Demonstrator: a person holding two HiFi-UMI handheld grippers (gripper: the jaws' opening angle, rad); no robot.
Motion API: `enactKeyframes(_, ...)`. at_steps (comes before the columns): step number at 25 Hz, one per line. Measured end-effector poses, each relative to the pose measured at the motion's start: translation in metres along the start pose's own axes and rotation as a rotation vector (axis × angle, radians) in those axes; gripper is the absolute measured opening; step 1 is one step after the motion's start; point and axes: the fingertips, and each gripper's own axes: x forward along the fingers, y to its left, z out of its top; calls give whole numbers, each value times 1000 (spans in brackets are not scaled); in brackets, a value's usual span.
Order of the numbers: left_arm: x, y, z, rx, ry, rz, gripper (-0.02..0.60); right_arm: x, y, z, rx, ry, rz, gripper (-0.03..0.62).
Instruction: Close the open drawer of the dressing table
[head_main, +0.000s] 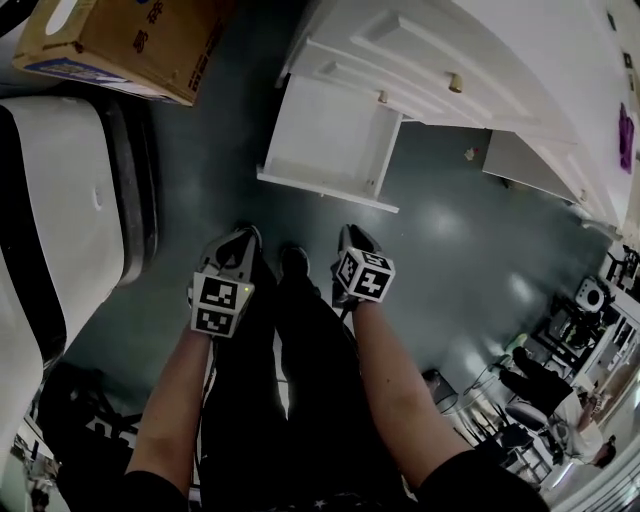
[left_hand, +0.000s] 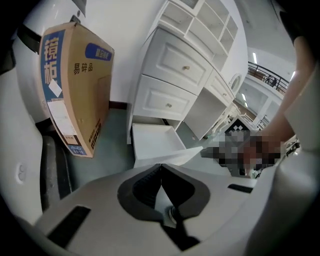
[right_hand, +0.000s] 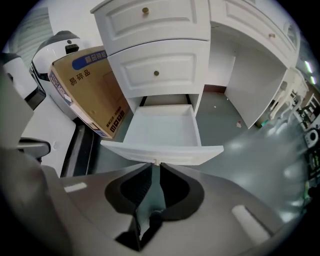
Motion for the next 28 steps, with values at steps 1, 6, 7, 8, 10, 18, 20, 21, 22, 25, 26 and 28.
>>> enactKeyframes(1,6,7,-3,-2,9,1,9,7,2,-1,5,5,3,51)
enactKeyframes(6,39,29,-20,9,79,16,9,49,6,-8,27,30,34,50)
enactKeyframes(7,44,30,-22,26,95,16,9,56,4,-10,36,33,36,49)
enactKeyframes(8,48,31,-21,41,103,13,9,62,2,-11,47,34,39,49)
enactKeyframes(10,57,32,-16,45,99,4,9,73,-1,-6,62,32,49,51)
enactKeyframes(18,90,29,-12,42,127,-14,9,96,-7,0,137,42,68,51)
enactKeyframes(20,97,28,-11,60,138,-16,9,100,-6,3,159,45,85,51)
enactKeyframes(21,99,27,-9,71,140,-17,9,101,-7,5,164,48,89,49)
enactKeyframes(22,101,27,-7,81,143,-18,9,101,-8,6,168,50,90,49)
enactKeyframes(25,105,28,1,93,152,-16,9,101,-10,11,173,57,83,49)
enactKeyframes(26,106,30,3,94,150,-14,9,102,-10,13,166,59,84,49)
enactKeyframes(28,108,33,9,89,139,-8,9,105,-10,21,143,61,91,49)
